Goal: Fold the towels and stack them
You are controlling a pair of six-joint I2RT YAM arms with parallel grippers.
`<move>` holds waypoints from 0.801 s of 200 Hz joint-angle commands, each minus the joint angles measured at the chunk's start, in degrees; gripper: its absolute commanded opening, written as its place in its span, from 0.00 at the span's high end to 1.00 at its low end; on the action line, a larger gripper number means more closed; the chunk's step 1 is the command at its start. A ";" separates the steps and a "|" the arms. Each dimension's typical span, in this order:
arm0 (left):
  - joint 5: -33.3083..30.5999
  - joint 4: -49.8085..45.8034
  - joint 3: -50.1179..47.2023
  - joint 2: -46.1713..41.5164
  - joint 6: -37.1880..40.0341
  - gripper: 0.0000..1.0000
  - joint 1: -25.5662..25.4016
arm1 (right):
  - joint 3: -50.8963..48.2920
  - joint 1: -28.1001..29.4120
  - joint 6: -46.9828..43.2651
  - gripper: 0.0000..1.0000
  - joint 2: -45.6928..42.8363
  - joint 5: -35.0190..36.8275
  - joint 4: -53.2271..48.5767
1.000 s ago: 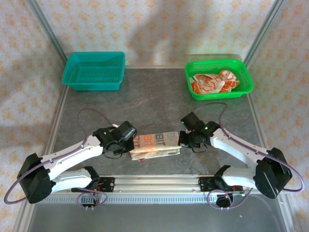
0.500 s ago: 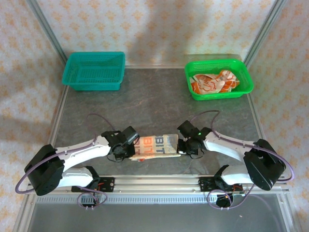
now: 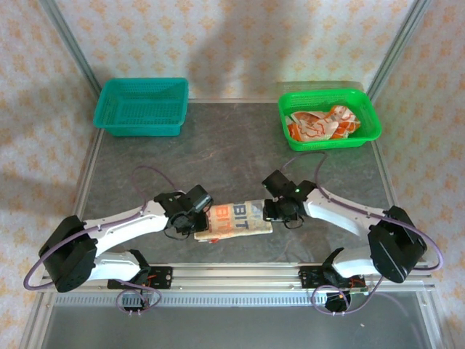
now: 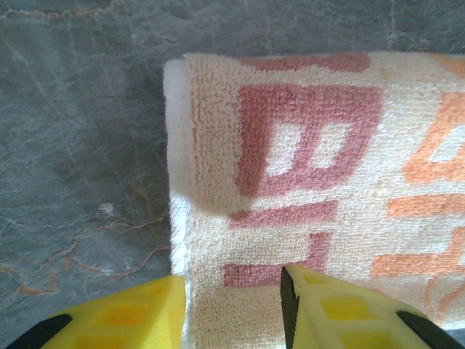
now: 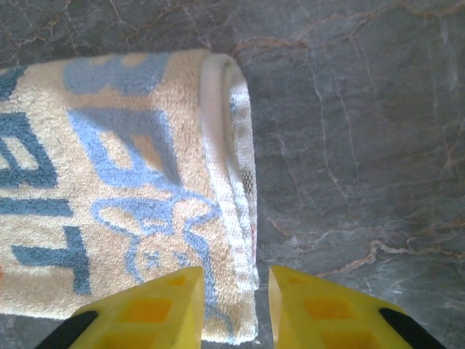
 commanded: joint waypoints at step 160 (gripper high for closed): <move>-0.91 7.05 -1.58 9.91 -1.17 0.47 -0.19 | -0.41 0.14 -1.85 0.71 8.12 2.19 5.05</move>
